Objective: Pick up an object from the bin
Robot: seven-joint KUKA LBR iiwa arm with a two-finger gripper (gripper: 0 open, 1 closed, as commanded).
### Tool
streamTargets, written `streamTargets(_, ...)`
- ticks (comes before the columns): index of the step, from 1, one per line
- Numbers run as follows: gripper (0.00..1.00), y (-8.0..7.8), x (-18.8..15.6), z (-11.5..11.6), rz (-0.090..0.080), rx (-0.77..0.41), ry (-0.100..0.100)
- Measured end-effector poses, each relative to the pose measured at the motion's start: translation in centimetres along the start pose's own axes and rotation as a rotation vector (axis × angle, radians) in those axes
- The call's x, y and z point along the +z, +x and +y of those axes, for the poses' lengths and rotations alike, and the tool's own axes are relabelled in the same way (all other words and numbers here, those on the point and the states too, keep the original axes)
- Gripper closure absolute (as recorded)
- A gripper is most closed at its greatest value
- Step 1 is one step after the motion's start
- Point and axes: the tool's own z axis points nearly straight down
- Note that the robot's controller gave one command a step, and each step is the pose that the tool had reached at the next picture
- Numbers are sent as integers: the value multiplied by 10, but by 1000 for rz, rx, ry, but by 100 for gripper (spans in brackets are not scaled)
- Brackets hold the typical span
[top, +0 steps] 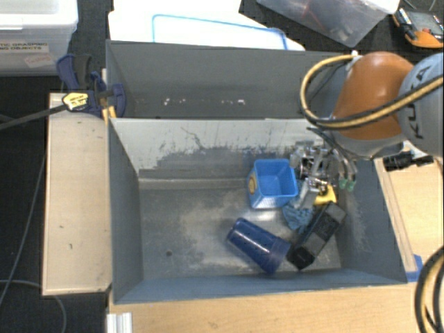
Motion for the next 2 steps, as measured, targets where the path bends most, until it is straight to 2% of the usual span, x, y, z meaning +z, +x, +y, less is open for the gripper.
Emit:
streamTargets(1, 0, 3, -1, -4, -3, -120, 0)
streamTargets(2, 0, 10, 64, 0, 1, 80, -2)
